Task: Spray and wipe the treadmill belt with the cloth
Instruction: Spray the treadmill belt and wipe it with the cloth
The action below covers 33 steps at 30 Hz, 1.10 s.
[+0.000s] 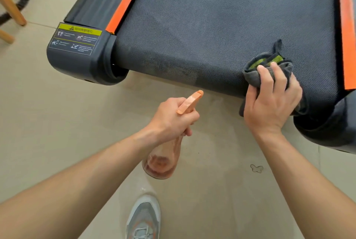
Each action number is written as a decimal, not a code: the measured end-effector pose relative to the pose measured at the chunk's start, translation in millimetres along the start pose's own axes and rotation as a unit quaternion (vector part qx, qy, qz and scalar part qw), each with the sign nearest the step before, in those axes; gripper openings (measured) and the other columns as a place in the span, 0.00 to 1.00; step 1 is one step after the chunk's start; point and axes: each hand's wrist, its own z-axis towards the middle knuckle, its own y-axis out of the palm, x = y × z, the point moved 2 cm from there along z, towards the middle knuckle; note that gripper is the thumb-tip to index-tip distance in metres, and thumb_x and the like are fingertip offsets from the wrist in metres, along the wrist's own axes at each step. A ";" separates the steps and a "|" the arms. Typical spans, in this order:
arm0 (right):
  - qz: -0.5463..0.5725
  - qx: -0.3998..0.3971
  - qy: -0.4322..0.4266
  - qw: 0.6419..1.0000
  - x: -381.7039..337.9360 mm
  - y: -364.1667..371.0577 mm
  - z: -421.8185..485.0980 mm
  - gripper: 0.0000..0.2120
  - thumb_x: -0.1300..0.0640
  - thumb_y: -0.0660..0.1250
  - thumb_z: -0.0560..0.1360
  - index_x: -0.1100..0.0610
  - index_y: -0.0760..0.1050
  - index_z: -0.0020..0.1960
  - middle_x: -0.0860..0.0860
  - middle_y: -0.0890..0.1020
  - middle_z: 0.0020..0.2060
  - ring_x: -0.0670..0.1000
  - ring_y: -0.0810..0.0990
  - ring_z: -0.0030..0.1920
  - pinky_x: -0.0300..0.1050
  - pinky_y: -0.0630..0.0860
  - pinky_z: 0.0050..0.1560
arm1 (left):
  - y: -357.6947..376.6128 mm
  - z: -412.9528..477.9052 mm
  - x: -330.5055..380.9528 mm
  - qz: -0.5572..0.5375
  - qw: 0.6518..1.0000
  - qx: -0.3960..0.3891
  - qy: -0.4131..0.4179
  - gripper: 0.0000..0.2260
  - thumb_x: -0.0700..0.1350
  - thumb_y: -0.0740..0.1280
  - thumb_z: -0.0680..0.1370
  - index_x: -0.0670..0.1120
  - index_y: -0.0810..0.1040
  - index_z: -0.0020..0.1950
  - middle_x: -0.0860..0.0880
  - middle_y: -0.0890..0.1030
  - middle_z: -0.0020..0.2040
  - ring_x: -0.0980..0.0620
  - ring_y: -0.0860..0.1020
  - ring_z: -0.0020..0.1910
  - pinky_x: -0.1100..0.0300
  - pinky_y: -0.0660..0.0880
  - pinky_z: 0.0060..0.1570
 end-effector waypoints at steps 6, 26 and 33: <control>0.000 -0.005 -0.005 1.000 2.4 2.6 -3.2 0.17 0.48 0.61 0.84 0.50 0.71 0.71 0.54 0.75 0.72 0.65 0.71 0.68 0.62 0.65 0.70 | -11.7 3.6 -4.7 -0.008 0.999 0.049 -0.012 0.04 0.43 0.70 0.70 0.43 0.79 0.38 0.53 0.77 0.29 0.48 0.83 0.26 0.62 0.72 0.27; 0.063 -0.062 -0.272 0.958 -56.1 18.7 -1.3 0.18 0.55 0.67 0.80 0.52 0.76 0.70 0.57 0.75 0.72 0.72 0.73 0.67 0.66 0.70 0.67 | -53.8 -13.5 -34.1 -0.069 0.986 0.152 0.005 0.03 0.41 0.71 0.75 0.47 0.79 0.42 0.54 0.78 0.32 0.47 0.83 0.26 0.59 0.74 0.31; -0.046 -0.037 -0.556 0.829 -182.1 75.0 10.5 0.21 0.55 0.52 0.84 0.53 0.70 0.75 0.51 0.67 0.79 0.66 0.69 0.75 0.63 0.60 0.75 | -77.1 -4.6 -35.9 -0.092 0.973 0.212 0.030 0.02 0.40 0.71 0.75 0.43 0.80 0.45 0.46 0.77 0.37 0.48 0.79 0.24 0.61 0.73 0.26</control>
